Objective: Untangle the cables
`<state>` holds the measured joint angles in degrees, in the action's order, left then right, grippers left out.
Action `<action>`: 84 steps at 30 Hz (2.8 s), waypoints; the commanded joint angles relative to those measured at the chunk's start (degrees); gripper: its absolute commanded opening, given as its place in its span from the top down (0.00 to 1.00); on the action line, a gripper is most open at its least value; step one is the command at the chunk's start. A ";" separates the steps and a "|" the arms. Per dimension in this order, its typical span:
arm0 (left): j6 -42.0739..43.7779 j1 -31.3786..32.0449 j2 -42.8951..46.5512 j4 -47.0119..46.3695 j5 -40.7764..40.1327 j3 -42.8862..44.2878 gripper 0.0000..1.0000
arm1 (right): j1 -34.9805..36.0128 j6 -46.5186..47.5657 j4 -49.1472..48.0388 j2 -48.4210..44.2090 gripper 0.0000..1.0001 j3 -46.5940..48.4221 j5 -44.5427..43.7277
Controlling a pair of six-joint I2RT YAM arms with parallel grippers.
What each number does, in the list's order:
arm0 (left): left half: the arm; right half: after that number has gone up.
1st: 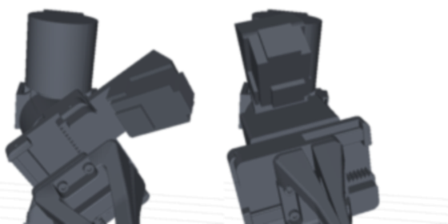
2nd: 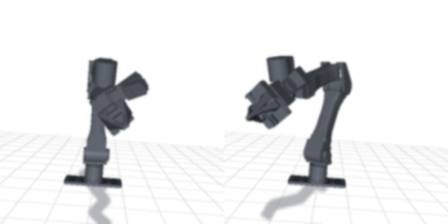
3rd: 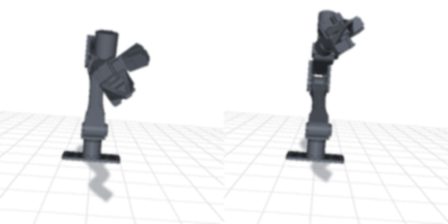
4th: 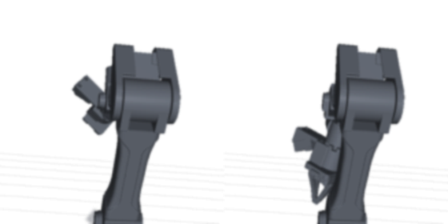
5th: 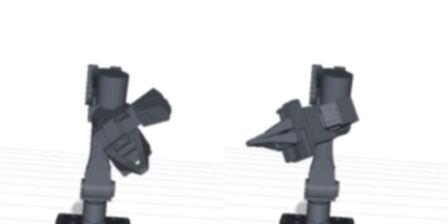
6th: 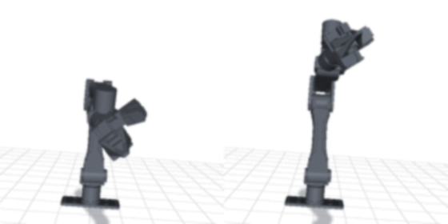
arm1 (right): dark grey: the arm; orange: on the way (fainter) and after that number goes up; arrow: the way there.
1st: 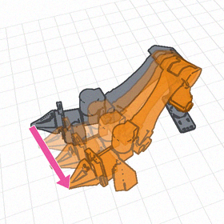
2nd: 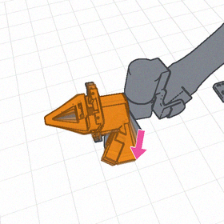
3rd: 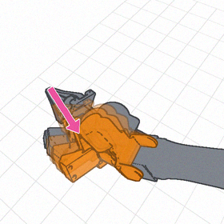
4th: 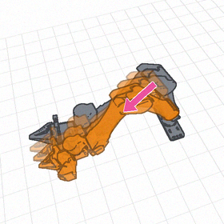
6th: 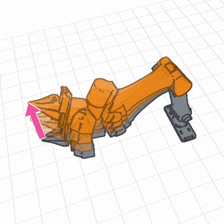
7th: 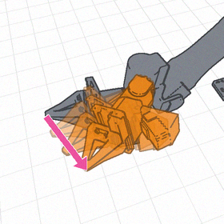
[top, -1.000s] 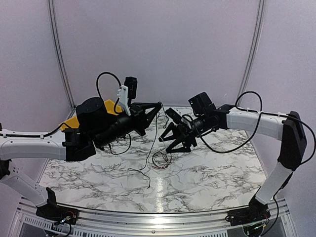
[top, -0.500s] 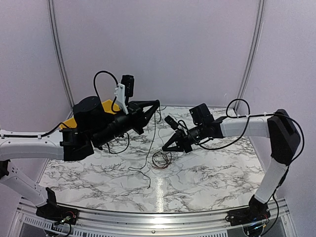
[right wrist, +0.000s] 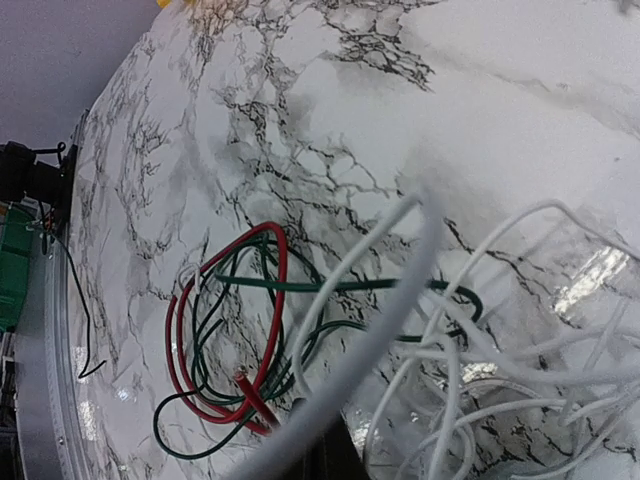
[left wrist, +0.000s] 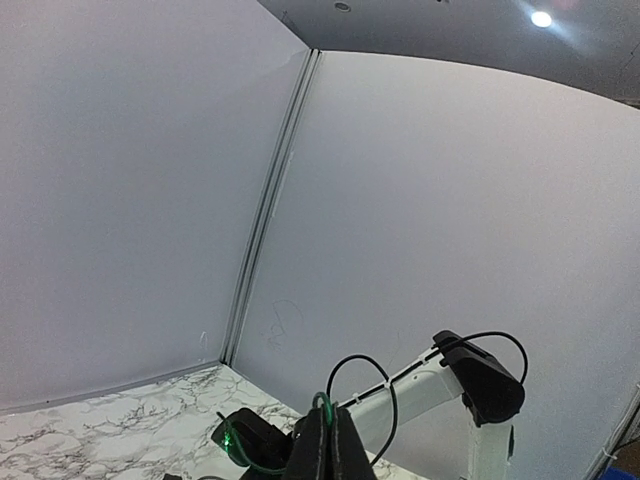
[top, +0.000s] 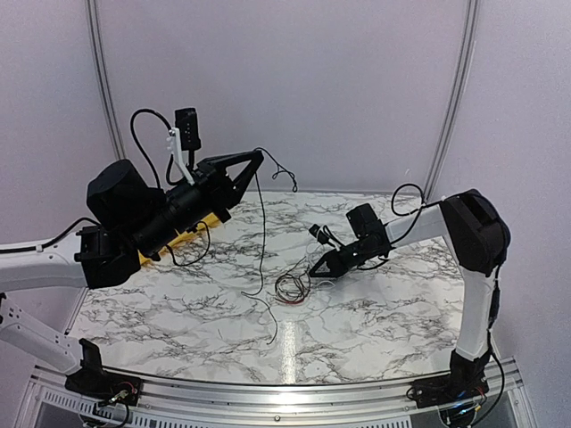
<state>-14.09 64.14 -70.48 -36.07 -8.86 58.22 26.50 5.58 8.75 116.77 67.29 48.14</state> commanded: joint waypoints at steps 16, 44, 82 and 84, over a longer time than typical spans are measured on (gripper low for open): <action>-0.94 -0.56 -8.28 2.29 12.42 -1.94 1.00 | 0.31 21.67 16.96 -25.63 0.46 9.74 0.32; 1.45 -0.78 -8.76 8.44 11.41 -1.50 1.00 | 1.70 31.46 24.22 -19.65 0.29 7.18 -44.75; 2.05 -2.66 -21.94 10.51 0.24 -3.90 0.41 | 12.75 34.05 30.80 -25.92 0.26 10.53 -45.00; 2.72 -3.46 -22.70 10.50 -0.94 -2.66 0.38 | 12.92 33.82 31.25 -25.77 0.26 10.82 -44.20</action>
<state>-13.32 62.13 -94.61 -25.87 -1.65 54.46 39.00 40.42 38.39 91.02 75.05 1.34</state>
